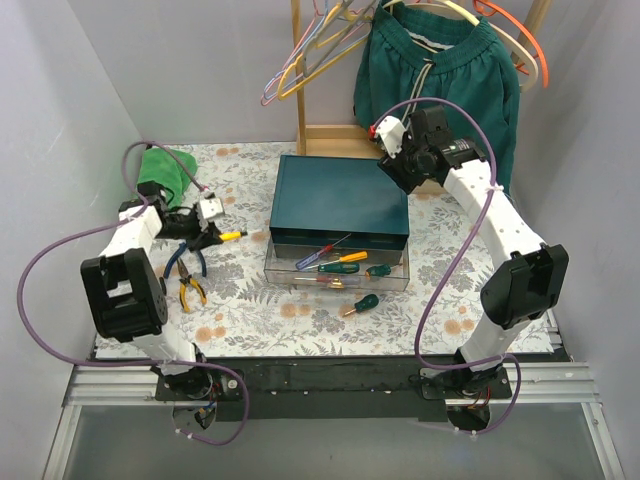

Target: Sort the tools into containers

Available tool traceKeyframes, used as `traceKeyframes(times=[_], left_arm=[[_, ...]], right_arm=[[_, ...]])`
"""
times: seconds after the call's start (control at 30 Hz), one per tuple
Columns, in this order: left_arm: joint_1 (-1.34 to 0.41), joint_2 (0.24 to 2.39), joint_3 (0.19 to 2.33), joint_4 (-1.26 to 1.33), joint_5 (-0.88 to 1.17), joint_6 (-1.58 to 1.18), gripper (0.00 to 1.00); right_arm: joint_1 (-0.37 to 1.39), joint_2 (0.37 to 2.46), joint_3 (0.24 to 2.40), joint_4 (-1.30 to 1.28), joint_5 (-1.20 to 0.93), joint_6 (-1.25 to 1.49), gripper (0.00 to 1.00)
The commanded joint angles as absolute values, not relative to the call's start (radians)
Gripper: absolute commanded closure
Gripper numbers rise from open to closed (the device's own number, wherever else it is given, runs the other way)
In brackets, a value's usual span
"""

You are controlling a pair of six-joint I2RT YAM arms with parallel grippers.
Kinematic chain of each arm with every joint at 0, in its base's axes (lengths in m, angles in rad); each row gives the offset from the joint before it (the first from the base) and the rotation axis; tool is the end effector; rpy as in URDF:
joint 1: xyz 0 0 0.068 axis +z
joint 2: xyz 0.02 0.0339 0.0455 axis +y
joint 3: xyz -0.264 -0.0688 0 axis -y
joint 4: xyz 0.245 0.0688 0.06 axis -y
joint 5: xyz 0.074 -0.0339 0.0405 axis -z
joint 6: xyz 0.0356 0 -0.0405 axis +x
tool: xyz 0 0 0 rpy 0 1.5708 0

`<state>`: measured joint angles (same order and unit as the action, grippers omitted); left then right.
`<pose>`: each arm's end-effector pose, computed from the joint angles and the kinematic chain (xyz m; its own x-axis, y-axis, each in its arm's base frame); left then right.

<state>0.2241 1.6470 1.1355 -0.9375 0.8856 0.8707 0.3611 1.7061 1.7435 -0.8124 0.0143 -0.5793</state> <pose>0.2936 0.0386 0.2133 -0.6609 0.3457 -0.6661 0.7086 0.5797 -0.4023 0.3524 0.1325 0.3675 -0.3596 -0.7209 -0.5924 -0.6460 0.6505 -0.3995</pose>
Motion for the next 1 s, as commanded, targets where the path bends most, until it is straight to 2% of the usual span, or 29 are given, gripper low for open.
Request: traceKeyframes(times=[0.0,0.07,0.17,0.37,0.5,0.67,0.73,0.77,0.8,0.83,0.97], left_arm=[[0.242,1.478,1.204,-0.683,1.110,0.343,1.00],[0.192,1.382,1.200,-0.509,1.146,0.141,1.00],[0.082,1.313,1.210,-0.430,1.161,0.072,1.00],[-0.130,1.304,1.252,-0.440,1.151,0.025,1.00],[-0.230,1.338,1.267,-0.517,1.120,0.101,1.00],[-0.353,1.391,1.272,-0.606,1.045,0.173,0.95],[-0.379,1.416,1.278,-0.627,1.011,0.198,0.89],[-0.399,1.422,1.293,-0.629,0.987,0.198,0.82],[-0.405,1.425,1.302,-0.627,0.982,0.198,0.61],[-0.406,1.427,1.314,-0.618,0.976,0.193,0.51],[-0.411,1.408,1.362,-0.371,0.869,-0.093,0.37]], right_arm=[[0.360,1.632,1.717,-0.727,-0.040,-0.551,0.41],[0.359,1.592,1.654,-0.712,-0.051,-0.549,0.41],[0.357,1.530,1.580,-0.666,-0.060,-0.549,0.41],[0.347,1.437,1.474,-0.634,-0.060,-0.555,0.41],[0.341,1.387,1.470,-0.653,-0.074,-0.557,0.41],[0.339,1.234,1.421,-0.744,-0.240,-0.644,0.41],[0.341,1.156,1.382,-0.797,-0.378,-0.711,0.41],[0.362,1.134,1.371,-0.833,-0.426,-0.748,0.40],[0.388,1.118,1.353,-0.921,-0.477,-0.826,0.38],[0.426,1.102,1.338,-0.961,-0.474,-0.856,0.38],[0.654,1.052,1.174,-1.012,-0.374,-0.972,0.39]])
